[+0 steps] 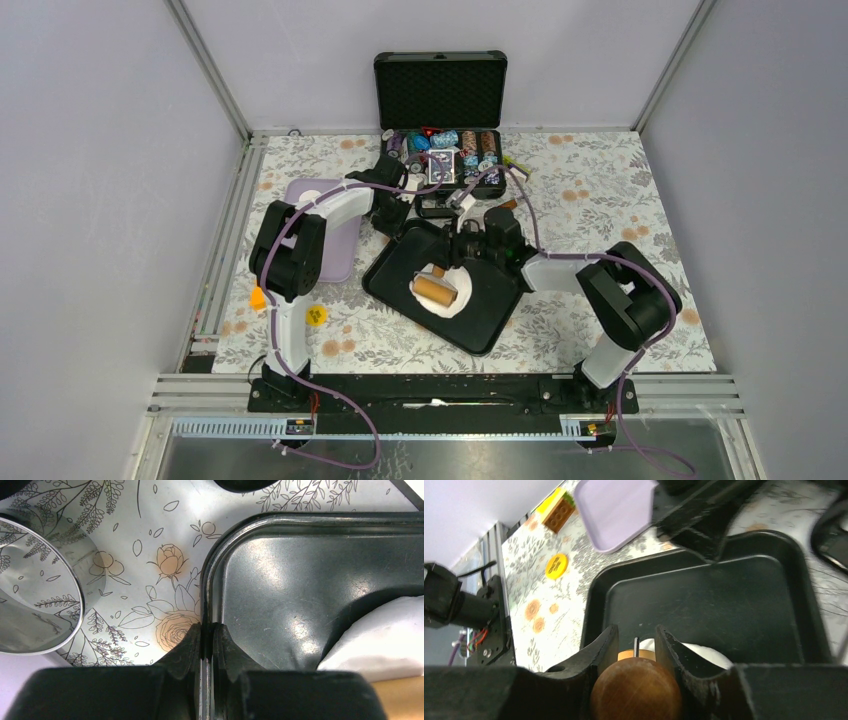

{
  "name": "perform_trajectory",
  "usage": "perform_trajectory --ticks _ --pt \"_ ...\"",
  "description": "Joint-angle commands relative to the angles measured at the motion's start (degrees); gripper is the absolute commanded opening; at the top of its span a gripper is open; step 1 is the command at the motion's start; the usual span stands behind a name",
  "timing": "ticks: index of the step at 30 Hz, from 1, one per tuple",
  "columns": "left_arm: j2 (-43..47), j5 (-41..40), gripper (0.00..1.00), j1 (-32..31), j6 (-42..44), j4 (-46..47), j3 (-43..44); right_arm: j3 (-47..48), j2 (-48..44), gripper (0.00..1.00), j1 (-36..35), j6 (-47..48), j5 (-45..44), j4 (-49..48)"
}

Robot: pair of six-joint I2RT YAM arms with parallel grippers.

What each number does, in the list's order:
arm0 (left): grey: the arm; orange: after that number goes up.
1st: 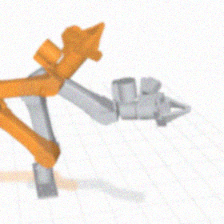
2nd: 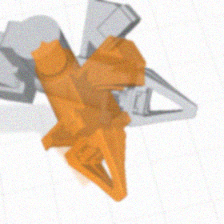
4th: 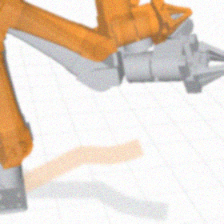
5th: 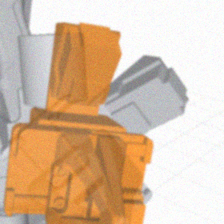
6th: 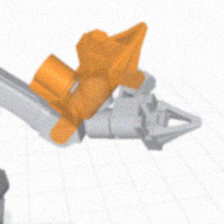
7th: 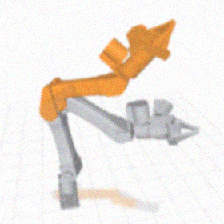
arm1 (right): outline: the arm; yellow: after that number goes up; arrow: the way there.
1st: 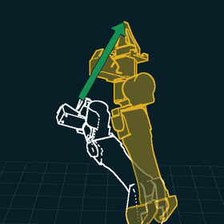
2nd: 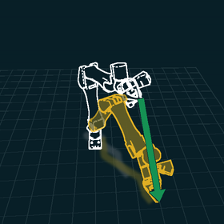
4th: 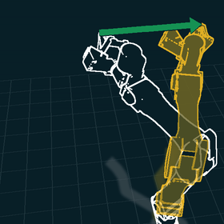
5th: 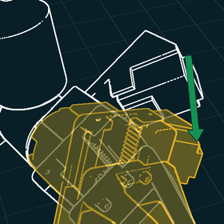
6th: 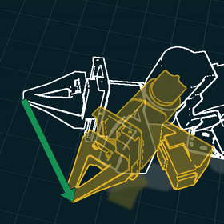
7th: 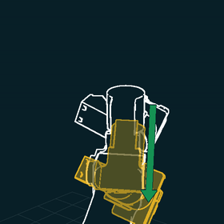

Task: Roll out the dumpling wrappers from the dough

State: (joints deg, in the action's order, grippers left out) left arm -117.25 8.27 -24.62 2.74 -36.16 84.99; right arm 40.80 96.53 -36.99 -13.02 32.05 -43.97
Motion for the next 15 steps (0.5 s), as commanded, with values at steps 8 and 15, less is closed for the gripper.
perform_trajectory --ticks 8,15 --pt "-0.9 -4.4 0.0 0.3 1.3 -1.3 -1.3 -0.4 2.2 0.0 10.8 4.1 -4.2 9.8" --pt "-1.1 -4.5 0.0 0.3 1.3 -1.5 -1.1 -8.3 1.8 0.0 1.6 6.7 -0.7 9.8"
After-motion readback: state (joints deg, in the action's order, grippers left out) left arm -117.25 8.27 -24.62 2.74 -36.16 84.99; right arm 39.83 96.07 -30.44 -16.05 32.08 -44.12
